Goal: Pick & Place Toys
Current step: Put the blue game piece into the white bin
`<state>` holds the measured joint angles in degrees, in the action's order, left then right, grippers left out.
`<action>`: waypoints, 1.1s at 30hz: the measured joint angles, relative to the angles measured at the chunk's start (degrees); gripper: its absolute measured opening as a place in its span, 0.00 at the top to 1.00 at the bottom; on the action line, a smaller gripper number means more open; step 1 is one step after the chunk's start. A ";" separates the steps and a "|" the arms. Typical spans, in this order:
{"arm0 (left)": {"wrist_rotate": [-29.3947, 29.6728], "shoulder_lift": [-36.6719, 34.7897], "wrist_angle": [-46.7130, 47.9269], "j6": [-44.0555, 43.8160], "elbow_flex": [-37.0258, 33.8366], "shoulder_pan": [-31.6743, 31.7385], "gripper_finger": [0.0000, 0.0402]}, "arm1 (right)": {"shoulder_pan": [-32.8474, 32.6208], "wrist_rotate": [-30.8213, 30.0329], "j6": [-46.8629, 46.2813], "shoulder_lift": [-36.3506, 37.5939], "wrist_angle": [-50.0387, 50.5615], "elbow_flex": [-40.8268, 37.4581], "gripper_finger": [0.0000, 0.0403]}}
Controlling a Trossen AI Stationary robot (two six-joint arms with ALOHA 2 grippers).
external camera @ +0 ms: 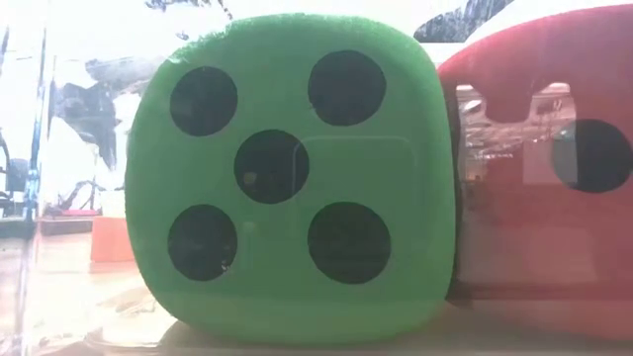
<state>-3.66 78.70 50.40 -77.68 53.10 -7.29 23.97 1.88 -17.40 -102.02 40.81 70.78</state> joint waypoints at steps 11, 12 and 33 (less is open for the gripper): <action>0.65 -0.02 -1.54 -3.70 -0.02 -0.21 0.04 | -0.07 0.12 2.77 -0.08 0.19 0.40 0.67; 0.64 -0.02 -1.55 -3.80 -0.02 -0.22 0.04 | -0.08 0.13 3.01 -0.17 0.15 0.69 0.67; 0.69 -0.02 -1.56 -5.73 -0.92 -0.22 0.04 | -1.40 2.79 7.80 -4.11 -2.21 0.81 0.67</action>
<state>-2.97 78.67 48.84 -83.41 52.18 -7.51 22.57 4.67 -9.61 -106.13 38.59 71.59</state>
